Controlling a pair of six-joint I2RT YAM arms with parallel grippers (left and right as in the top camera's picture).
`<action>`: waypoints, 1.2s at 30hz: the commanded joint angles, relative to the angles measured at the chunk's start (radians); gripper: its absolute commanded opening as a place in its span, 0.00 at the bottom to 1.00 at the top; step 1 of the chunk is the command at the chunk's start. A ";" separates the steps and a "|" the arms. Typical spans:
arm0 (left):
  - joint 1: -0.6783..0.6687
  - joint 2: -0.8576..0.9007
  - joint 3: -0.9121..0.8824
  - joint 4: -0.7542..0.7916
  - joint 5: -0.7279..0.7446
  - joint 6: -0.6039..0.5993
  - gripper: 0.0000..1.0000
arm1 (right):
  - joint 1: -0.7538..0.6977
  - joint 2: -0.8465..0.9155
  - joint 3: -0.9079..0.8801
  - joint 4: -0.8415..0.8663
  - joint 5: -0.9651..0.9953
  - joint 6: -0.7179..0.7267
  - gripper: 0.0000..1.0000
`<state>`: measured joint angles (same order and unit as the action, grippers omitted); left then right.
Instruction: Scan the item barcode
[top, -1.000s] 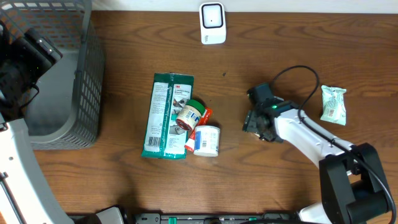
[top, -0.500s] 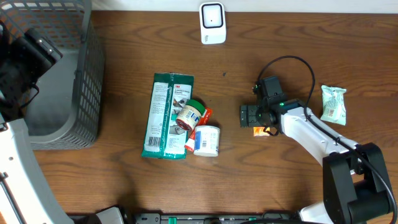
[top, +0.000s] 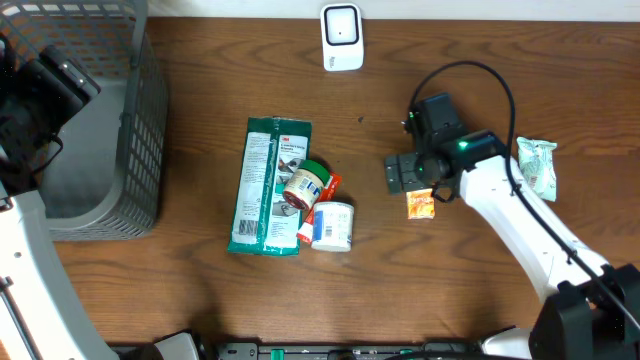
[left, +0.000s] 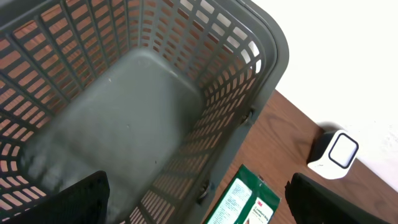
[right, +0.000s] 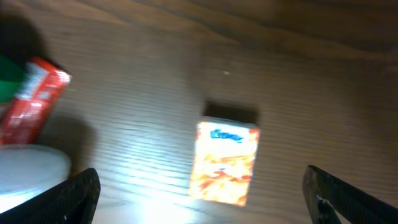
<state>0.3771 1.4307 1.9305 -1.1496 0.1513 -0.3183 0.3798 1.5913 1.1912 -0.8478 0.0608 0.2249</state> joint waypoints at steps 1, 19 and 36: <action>0.004 0.001 0.002 -0.001 -0.002 -0.009 0.88 | 0.073 0.000 -0.006 -0.020 0.050 0.167 0.99; 0.004 0.001 0.002 -0.001 -0.002 -0.009 0.88 | 0.244 0.177 -0.122 0.039 0.421 0.381 0.37; 0.004 0.001 0.002 -0.001 -0.002 -0.009 0.88 | 0.224 0.219 -0.073 0.023 0.369 0.357 0.01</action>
<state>0.3771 1.4307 1.9305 -1.1496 0.1513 -0.3183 0.6197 1.8664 1.0901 -0.8082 0.5053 0.5919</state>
